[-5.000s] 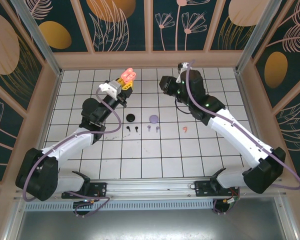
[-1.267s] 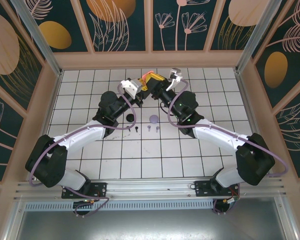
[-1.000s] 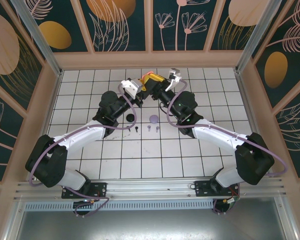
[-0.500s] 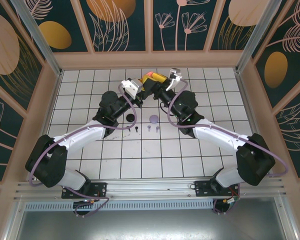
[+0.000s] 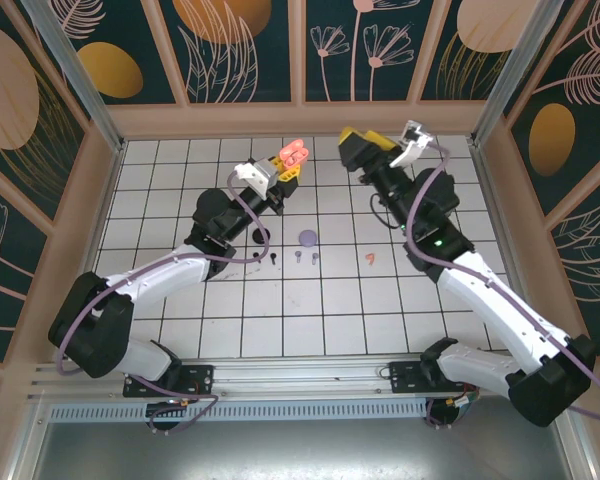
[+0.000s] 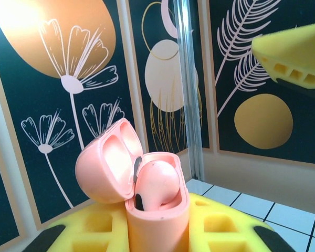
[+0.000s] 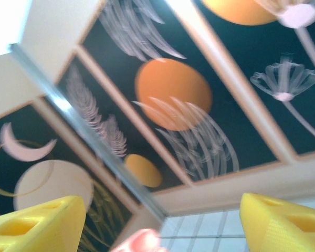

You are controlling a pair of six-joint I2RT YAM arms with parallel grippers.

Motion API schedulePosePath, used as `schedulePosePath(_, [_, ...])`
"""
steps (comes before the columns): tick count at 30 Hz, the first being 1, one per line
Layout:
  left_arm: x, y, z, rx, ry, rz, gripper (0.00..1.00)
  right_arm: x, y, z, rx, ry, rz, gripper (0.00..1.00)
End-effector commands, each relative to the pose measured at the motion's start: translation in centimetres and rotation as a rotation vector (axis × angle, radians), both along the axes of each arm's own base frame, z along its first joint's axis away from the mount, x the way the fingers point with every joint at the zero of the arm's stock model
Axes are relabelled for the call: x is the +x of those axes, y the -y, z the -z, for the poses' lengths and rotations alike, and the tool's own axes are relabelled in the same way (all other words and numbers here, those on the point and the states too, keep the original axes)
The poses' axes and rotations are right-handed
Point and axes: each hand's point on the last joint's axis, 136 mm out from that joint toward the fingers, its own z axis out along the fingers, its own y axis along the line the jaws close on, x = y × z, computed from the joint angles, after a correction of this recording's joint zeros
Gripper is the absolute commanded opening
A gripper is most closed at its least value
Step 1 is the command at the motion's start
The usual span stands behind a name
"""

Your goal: Insert wireless bluetooth earbuds into charging case

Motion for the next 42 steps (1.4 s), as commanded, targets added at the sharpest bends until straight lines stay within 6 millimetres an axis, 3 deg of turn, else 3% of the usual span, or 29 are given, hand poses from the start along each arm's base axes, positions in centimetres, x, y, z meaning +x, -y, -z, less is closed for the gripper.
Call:
schedulePosePath(1, [-1.3,-0.8,-2.5,-0.047,0.071,-0.004,0.00,1.9,2.6,7.2,-0.098,-0.340,0.077,0.77])
schedulePosePath(4, [-1.5,-0.8,-2.5,-0.037,0.074,-0.004,0.00,3.0,4.1,12.2,-0.212,-0.556,0.101,0.76])
schedulePosePath(11, [-2.0,-1.1,-2.8,-0.033,0.079,0.001,0.00,2.8,4.8,24.4,-0.588,-0.907,0.037,0.73])
schedulePosePath(17, [-2.4,-1.5,-3.0,-0.020,0.090,-0.011,0.00,1.6,6.2,32.3,-0.808,-1.113,0.009,0.69])
schedulePosePath(20, [-2.5,-1.6,-3.2,-0.019,0.095,-0.009,0.00,1.1,6.2,34.8,-0.837,-1.167,-0.019,0.67])
schedulePosePath(25, [-2.6,-1.6,-3.2,-0.026,0.091,-0.005,0.00,-0.2,6.0,37.6,-0.900,-1.231,-0.060,0.55])
schedulePosePath(33, [-2.6,-1.7,-3.3,-0.033,0.094,-0.006,0.00,-1.5,5.8,39.6,-0.982,-1.266,-0.105,0.44])
schedulePosePath(42, [-2.7,-1.7,-3.1,-0.034,0.089,-0.005,0.00,-2.5,6.8,41.7,-1.062,-1.309,-0.081,0.43])
